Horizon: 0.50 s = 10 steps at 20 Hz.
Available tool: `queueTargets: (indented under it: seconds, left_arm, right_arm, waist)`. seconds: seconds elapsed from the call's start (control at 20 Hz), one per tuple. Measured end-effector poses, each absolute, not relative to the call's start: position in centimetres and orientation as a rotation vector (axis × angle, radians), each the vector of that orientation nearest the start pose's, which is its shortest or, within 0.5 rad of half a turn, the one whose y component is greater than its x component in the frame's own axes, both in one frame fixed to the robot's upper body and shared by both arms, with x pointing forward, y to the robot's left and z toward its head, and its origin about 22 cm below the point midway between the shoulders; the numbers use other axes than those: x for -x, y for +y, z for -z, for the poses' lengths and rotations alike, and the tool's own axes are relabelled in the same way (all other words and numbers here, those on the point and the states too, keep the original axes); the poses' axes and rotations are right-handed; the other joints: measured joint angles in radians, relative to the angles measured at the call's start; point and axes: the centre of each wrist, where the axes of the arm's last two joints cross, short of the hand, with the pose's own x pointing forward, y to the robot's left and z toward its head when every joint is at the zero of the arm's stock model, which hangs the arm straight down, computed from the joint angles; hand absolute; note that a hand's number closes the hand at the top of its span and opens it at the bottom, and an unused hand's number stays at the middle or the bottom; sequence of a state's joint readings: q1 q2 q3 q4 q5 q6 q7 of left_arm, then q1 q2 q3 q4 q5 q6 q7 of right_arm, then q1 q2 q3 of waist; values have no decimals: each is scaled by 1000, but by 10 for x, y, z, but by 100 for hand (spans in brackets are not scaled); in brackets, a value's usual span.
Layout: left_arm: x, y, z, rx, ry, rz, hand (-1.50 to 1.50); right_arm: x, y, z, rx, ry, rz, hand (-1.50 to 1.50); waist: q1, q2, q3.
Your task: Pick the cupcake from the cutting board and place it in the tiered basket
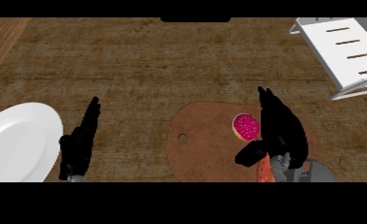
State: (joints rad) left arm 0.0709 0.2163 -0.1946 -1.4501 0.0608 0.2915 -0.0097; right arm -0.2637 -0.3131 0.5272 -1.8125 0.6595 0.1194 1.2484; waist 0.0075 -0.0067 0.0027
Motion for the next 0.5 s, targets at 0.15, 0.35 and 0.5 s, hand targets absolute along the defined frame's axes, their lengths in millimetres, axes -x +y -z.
queueTargets:
  seconds: [0.15,0.35,0.5]
  left_arm:
    - [-218,246,39,-246,-1379,36,0]
    - [-217,243,39,-254,-1382,28,0]
    - [-216,244,40,-253,-1383,30,0]
  right_arm:
    - [-250,-142,-94,861,-815,-761,-150]
    - [-255,-139,-92,852,-791,-770,-150]
    - [-260,-134,-90,845,-772,-775,-150]
  waist:
    - [-2,1,1]
    - [-5,0,1]
    - [-6,0,1]
